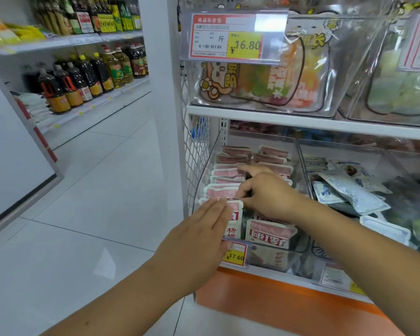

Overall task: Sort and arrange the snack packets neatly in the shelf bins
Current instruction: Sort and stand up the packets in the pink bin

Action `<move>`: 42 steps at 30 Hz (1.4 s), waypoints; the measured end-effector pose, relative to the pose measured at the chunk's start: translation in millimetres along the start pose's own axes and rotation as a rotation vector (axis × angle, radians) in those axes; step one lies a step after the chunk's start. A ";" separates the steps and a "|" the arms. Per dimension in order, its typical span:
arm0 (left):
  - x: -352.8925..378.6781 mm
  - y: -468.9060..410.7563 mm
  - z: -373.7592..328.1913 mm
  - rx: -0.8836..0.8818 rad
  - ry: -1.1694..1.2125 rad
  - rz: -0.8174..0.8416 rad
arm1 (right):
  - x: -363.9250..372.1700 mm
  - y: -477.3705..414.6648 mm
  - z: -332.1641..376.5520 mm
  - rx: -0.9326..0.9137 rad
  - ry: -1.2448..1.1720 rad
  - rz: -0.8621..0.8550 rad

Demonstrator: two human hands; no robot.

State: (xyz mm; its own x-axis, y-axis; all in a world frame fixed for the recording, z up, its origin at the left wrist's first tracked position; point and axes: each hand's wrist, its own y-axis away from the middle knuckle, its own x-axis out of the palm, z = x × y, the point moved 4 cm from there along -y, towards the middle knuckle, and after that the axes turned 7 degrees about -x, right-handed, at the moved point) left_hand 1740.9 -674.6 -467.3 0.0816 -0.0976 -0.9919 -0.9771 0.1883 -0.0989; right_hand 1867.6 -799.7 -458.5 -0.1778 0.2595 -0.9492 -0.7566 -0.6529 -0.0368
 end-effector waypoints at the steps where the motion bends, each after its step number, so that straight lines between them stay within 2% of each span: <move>1: -0.3 0.3 0.2 -0.012 0.017 0.030 | 0.9 -2.2 -0.3 -0.005 -0.004 0.021; 4: -1.8 -1.2 -0.6 -0.046 0.070 0.003 | -13.2 -0.8 -3.5 -0.033 -0.074 0.120; 6: -0.6 -5.9 -0.7 -0.036 0.093 -0.062 | -30.7 1.4 -9.7 -0.004 -0.105 0.055; 8: -0.2 -17.4 -8.0 0.002 0.052 -0.131 | -34.5 2.6 -18.2 0.018 0.085 0.054; 11: 5.2 -39.4 -17.1 -0.007 0.085 -0.020 | -15.8 -0.2 -29.4 0.018 0.417 0.258; 15: 9.3 -54.6 -9.1 -0.069 0.005 0.132 | -24.3 -4.7 -35.4 0.049 0.438 0.389; 17: 2.7 -61.7 -6.3 -0.073 0.040 0.119 | -34.4 -8.8 -37.7 0.006 0.376 0.305; 19: -1.8 -77.1 -7.3 -0.060 0.097 0.049 | -39.9 -13.0 -43.6 -0.019 0.428 0.226; 21: 2.3 -98.4 -8.0 -0.063 0.183 0.025 | -37.8 -15.3 -49.8 -0.032 0.464 0.238; 27: 28.2 -127.9 4.2 -0.146 0.132 0.144 | -43.9 -19.2 -64.5 0.003 0.396 0.225; 33: 18.0 -139.1 5.4 -0.115 0.223 -0.047 | -31.1 -38.9 -50.5 -0.170 0.307 0.159; 36: 22.2 -140.7 4.9 -0.114 0.170 -0.003 | -40.5 -45.1 -65.2 -0.062 0.280 0.095; 38: 25.1 -140.9 4.9 -0.134 0.147 0.026 | -51.1 -46.3 -70.2 -0.005 0.168 0.031; 40: 24.6 -140.2 4.4 -0.136 0.149 0.022 | -58.5 -50.4 -73.5 0.010 0.090 -0.008; 42: 22.5 -139.3 3.3 -0.121 0.167 0.006 | -61.0 -58.1 -76.0 0.015 0.121 0.012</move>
State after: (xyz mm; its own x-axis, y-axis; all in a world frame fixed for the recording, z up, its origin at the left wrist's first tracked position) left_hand 1879.5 -699.8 -476.1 0.0517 -0.2590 -0.9645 -0.9948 0.0712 -0.0725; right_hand 1970.2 -831.7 -422.2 -0.1104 0.1636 -0.9803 -0.7642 -0.6446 -0.0215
